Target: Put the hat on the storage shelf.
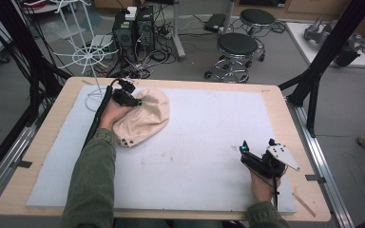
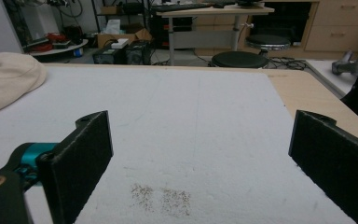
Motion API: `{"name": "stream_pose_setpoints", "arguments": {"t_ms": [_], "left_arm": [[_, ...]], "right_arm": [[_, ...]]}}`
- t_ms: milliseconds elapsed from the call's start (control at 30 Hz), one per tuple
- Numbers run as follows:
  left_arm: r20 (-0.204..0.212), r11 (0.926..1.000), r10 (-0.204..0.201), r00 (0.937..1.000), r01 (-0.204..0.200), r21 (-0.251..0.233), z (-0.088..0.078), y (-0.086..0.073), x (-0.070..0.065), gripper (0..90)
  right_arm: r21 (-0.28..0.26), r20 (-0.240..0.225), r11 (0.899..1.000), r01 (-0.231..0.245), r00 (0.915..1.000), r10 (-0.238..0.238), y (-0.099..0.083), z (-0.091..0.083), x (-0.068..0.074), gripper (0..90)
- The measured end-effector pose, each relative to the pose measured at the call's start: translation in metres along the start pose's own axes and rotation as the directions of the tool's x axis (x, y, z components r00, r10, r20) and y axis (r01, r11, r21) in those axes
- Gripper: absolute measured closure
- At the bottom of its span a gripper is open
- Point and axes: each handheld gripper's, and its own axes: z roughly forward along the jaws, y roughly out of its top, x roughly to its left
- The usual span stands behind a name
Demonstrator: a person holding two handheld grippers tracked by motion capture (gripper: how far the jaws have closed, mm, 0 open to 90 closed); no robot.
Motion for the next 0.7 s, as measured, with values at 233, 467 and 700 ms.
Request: {"name": "stream_pose_setpoints", "arguments": {"t_ms": [233, 467, 700], "left_arm": [[-0.026, 0.9997, 0.008, 0.9996, -0.008, -0.023, -0.0062, -0.0005, 0.0017, 80.7], [-0.005, 0.9992, 0.028, 0.9996, -0.029, -0.026, -0.0074, 0.0001, -0.0010, 80.9], [0.014, 0.9990, 0.033, 0.9993, -0.033, -0.031, -0.0090, 0.0012, -0.0036, 80.7]], "right_arm": [[-0.005, -0.002, 1.000, -0.019, 0.9998, 0.019, 0.0003, 0.0004, -0.0009, 5.1], [-0.007, 0.000, 1.000, -0.021, 0.9998, 0.021, 0.0003, 0.0007, -0.0016, 5.1], [-0.009, -0.003, 1.000, -0.026, 0.9997, 0.026, 0.0007, -0.0001, -0.0019, 5.1]]}}
